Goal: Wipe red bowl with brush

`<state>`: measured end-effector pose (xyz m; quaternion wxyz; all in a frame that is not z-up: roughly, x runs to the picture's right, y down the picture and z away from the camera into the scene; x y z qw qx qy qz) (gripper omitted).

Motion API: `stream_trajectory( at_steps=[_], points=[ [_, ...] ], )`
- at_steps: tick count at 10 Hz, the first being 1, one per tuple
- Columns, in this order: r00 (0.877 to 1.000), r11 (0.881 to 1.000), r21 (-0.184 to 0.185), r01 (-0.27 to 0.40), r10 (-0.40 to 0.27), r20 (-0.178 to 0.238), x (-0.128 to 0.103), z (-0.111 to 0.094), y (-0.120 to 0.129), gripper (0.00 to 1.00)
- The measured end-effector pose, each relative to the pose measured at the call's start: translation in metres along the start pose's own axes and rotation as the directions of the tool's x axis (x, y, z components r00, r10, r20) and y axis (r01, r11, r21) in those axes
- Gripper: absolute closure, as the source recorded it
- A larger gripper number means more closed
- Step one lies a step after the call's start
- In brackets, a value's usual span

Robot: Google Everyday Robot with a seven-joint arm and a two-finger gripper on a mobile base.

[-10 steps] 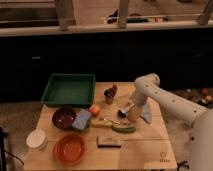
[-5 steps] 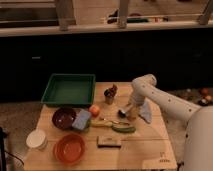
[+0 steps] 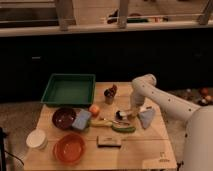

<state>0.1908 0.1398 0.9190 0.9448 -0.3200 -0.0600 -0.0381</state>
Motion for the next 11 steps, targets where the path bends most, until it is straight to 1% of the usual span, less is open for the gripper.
stream_trajectory(
  at_steps=[11],
  points=[
    [1.0,1.0,0.002,0.001,-0.001,-0.001,-0.0005,-0.0012,0.0051,1.0]
  ],
)
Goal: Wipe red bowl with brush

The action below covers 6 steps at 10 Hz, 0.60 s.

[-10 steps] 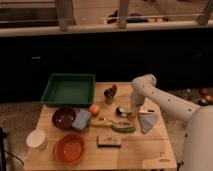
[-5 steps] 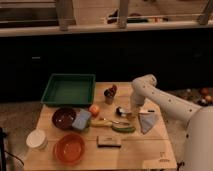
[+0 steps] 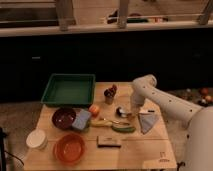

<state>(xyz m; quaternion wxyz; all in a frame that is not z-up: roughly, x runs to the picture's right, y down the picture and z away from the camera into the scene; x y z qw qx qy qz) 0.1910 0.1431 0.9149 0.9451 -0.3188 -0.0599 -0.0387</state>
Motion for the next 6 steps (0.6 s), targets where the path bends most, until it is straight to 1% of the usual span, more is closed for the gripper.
stream_trajectory(
  at_steps=[6],
  points=[
    [1.0,1.0,0.001,0.0,0.0,0.0,0.0,-0.0001,0.0045,1.0]
  ],
)
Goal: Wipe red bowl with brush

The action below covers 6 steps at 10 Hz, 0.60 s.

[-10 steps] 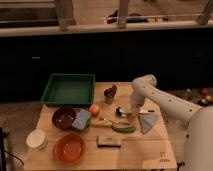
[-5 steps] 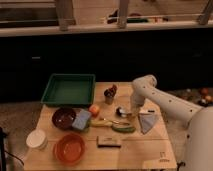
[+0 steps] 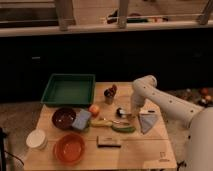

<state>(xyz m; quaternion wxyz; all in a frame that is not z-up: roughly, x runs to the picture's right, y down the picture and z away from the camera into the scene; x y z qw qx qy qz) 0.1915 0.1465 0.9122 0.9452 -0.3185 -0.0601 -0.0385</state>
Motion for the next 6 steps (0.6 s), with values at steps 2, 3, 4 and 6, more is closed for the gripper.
stream_trajectory(
  at_steps=[2,3,4,6],
  points=[
    [1.0,1.0,0.0,0.0,0.0,0.0,0.0,-0.0001,0.0021,0.9],
    [1.0,1.0,0.0,0.0,0.0,0.0,0.0001,0.0,0.0029,0.81],
    [1.0,1.0,0.0,0.0,0.0,0.0,0.0,-0.0001,0.0038,0.69],
    [1.0,1.0,0.0,0.0,0.0,0.0,0.0,0.0,0.0051,0.5]
  ],
)
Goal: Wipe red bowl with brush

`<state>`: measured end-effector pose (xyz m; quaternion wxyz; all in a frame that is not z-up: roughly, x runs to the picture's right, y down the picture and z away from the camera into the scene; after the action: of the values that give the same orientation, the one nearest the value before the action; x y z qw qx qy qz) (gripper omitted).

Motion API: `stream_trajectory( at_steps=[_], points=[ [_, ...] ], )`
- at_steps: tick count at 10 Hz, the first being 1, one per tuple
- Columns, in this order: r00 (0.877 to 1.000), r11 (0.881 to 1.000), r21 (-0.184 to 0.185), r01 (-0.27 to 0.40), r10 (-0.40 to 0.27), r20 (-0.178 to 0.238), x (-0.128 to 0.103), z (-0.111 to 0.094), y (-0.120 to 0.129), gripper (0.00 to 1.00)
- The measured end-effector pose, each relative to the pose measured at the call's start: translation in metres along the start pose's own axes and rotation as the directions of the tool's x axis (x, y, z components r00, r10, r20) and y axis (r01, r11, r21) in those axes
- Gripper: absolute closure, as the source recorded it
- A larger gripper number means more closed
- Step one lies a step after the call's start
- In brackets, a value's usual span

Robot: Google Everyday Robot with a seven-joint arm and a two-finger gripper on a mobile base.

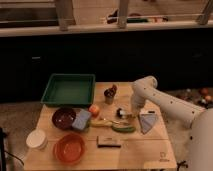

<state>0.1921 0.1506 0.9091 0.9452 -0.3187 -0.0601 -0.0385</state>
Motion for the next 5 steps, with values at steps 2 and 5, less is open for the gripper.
stream_trajectory(
  at_steps=[2,5],
  points=[
    [1.0,1.0,0.001,0.0,0.0,0.0,0.0,-0.0001,0.001,0.28],
    [1.0,1.0,0.003,0.009,-0.009,-0.002,-0.0006,-0.0017,-0.0017,0.2]
  ],
)
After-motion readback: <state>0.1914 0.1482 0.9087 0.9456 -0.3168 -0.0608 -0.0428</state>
